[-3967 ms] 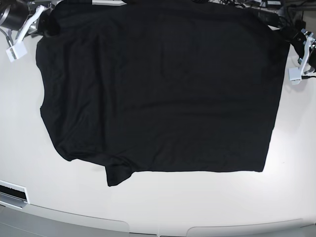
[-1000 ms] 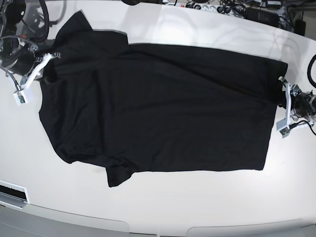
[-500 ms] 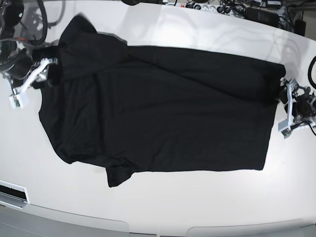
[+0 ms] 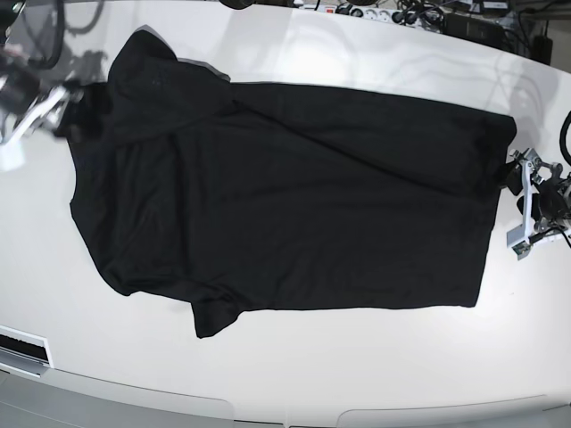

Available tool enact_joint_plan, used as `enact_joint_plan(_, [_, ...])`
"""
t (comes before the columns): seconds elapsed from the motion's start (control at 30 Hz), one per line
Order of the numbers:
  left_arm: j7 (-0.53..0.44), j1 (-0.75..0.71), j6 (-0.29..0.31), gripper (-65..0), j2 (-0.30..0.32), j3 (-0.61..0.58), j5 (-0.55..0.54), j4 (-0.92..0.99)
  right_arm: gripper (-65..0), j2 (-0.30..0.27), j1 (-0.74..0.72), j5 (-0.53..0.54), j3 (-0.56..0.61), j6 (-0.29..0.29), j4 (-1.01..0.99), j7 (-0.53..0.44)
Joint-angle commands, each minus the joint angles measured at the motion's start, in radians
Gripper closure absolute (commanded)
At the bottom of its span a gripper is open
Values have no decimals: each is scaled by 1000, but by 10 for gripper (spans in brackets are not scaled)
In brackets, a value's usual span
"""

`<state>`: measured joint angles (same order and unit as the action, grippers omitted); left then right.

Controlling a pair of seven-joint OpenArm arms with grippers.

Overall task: Layout the t-shirt on the table in an organized manner, then fold the t-shirt properly
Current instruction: 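Release the shirt and regrasp its corner with the right gripper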

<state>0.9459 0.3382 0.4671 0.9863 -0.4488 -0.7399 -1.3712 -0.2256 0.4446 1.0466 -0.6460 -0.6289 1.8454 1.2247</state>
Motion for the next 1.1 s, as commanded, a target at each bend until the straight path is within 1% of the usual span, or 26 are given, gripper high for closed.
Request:
enact_joint_plan(0.0, [-3,19,-2,-412,27,11,-2,-8,-349,6,23,27,-6,-5,14,-16])
enact_joint_plan(0.07, [-3,20,-2,-412,27,11,-2,-8,-349,45,60,12,-6,-5,14,-27])
enact_joint_plan(0.13, [-3,20,-1,-412,27,11,-2,-8,-349,80,82,-69,-6,5,14,-71])
enact_joint_plan(0.2, [-3,19,-2,-412,27,11,-2,-8,-349,106,97,-166,-6,39,8,-127])
enact_joint_plan(0.23, [-3,19,-2,-412,27,11,-2,-8,-349,115,99,-199,-6,58,2,-146])
enact_joint_plan(0.37, [-2,19,-1,-412,27,11,-2,-8,-349,132,98,-269,-6,111,-35,-181])
enact_joint_plan(0.43, [-3,20,-1,-412,27,11,-2,-8,-349,131,98,-307,-6,159,-74,-202])
enact_joint_plan(0.47, [-3,19,-2,-412,27,11,-2,-8,-349,132,95,-320,-6,174,-98,-212])
enact_joint_plan(0.5, [-3,19,-1,-412,27,11,-2,-8,-349,131,92,-319,-6,177,-123,-220])
enact_joint_plan(0.53, [-3,19,-1,-412,27,11,-2,-8,-349,131,89,-314,-6,172,-146,-220])
enact_joint_plan(0.6, [-2,19,-1,-412,27,11,-2,-8,-349,131,77,-299,-6,141,-192,-219])
enact_joint_plan(0.67, [-1,19,-1,-412,28,11,-2,-8,-349,131,70,-260,-6,116,-236,-219])
enact_joint_plan(0.73, [4,19,-1,-412,27,11,-2,-8,-349,132,70,-189,-6,68,-277,-206])
enact_joint_plan(0.87, [4,19,-1,-412,27,11,-2,-8,-348,131,70,-35,-6,-42,-309,-137])
enact_joint_plan(0.9, [4,19,-1,-412,27,11,-2,-8,-347,131,70,3,-6,-63,-309,-120])
enact_joint_plan(0.93, [4,19,-1,-412,27,11,-2,-8,-344,131,69,32,-6,-69,-309,-106])
enact_joint_plan(0.97, [5,19,-2,-412,27,11,-2,-8,-322,131,63,50,-6,-69,-309,-98])
enact_joint_plan(1.0, [4,19,-2,-412,27,11,-2,-8,-270,131,57,52,-6,-69,-309,-84])
enact_joint_plan(1.03, [4,19,-2,-412,27,11,-5,-8,-197,131,49,55,-6,-69,-309,-74])
enact_joint_plan(1.07, [4,19,-2,-412,27,11,-5,-8,-110,131,40,58,-6,-69,-309,-63])
